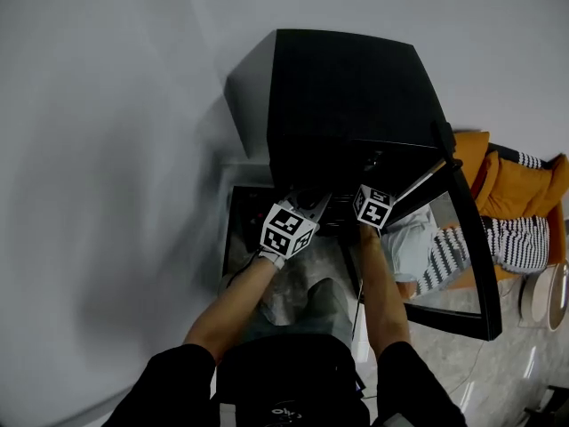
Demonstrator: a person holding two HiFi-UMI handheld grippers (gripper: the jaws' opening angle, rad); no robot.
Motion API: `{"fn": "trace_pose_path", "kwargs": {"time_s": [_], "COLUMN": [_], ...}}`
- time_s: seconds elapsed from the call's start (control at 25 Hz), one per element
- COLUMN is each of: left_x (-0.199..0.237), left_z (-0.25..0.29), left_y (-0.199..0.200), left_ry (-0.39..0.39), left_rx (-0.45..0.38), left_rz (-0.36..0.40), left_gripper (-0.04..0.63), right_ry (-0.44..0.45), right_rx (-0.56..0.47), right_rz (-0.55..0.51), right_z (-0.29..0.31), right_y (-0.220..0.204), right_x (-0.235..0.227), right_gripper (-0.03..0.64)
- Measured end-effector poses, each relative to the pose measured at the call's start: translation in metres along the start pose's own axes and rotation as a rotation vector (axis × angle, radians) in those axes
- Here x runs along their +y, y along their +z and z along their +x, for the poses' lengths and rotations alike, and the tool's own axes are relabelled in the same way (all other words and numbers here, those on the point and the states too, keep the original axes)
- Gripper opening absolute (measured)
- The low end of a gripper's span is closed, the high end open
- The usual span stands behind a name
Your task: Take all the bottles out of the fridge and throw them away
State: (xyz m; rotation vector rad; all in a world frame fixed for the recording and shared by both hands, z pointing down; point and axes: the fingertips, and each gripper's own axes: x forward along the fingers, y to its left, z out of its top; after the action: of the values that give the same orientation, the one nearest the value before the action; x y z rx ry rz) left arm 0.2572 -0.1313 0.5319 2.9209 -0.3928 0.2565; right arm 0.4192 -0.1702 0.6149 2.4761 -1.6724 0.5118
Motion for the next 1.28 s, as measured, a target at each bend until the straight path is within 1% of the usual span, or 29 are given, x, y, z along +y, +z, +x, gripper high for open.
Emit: {"fn": "trace_pose_path", "kwargs": {"time_s": [0.08, 0.24, 0.36, 0.48, 0.52, 0.56, 0.6, 0.76, 0.96, 1.12, 1.28], "left_x": [0.007, 0.011, 0.014, 0.012, 0.012, 0.014, 0.016, 0.019, 0.014, -0.004, -0.030], "left_z": [0.006, 0.016, 0.020, 0.020, 0.020, 0.019, 0.019, 0.012, 0.005, -0.006, -0.022], "left_y": [-0.007, -0.017, -0.020, -0.026, -0.026, -0.025, -0.022, -0.017, -0.011, 0.001, 0.027], "left_ry": [0.009, 0.010, 0.006, 0.000, 0.000, 0.002, 0.006, 0.022, 0.031, 0.027, 0.023], "left_rx": [0.003, 0.009, 0.008, 0.016, 0.017, 0.015, 0.013, 0.014, 0.028, 0.046, 0.070], "left_rz": [-0.001, 0.003, 0.015, 0.020, 0.023, 0.028, 0.033, 0.036, 0.025, 0.012, -0.002], "left_gripper": [0.002, 0.002, 0.002, 0.002, 0.002, 0.002, 0.002, 0.002, 0.002, 0.002, 0.002], "right_ry": [-0.012, -0.001, -0.017, -0.041, -0.047, -0.048, -0.044, -0.031, 0.016, 0.041, 0.061], "right_rx": [-0.003, -0.005, -0.023, 0.009, 0.022, 0.027, 0.022, -0.010, -0.026, 0.000, 0.049], "right_rz": [-0.004, -0.018, -0.030, -0.053, -0.066, -0.070, -0.067, -0.069, -0.089, -0.090, -0.071], "right_z": [0.010, 0.029, 0.043, 0.046, 0.046, 0.046, 0.045, 0.023, -0.006, -0.045, -0.095], "right_y": [-0.003, -0.016, -0.014, -0.020, -0.023, -0.024, -0.024, -0.015, -0.010, -0.006, 0.004], "right_x": [-0.004, -0.004, -0.007, -0.011, -0.012, -0.011, -0.011, -0.003, 0.011, 0.020, 0.029], "right_gripper": [0.365, 0.365, 0.364, 0.363, 0.353, 0.316, 0.315, 0.310, 0.308, 0.307, 0.307]}}
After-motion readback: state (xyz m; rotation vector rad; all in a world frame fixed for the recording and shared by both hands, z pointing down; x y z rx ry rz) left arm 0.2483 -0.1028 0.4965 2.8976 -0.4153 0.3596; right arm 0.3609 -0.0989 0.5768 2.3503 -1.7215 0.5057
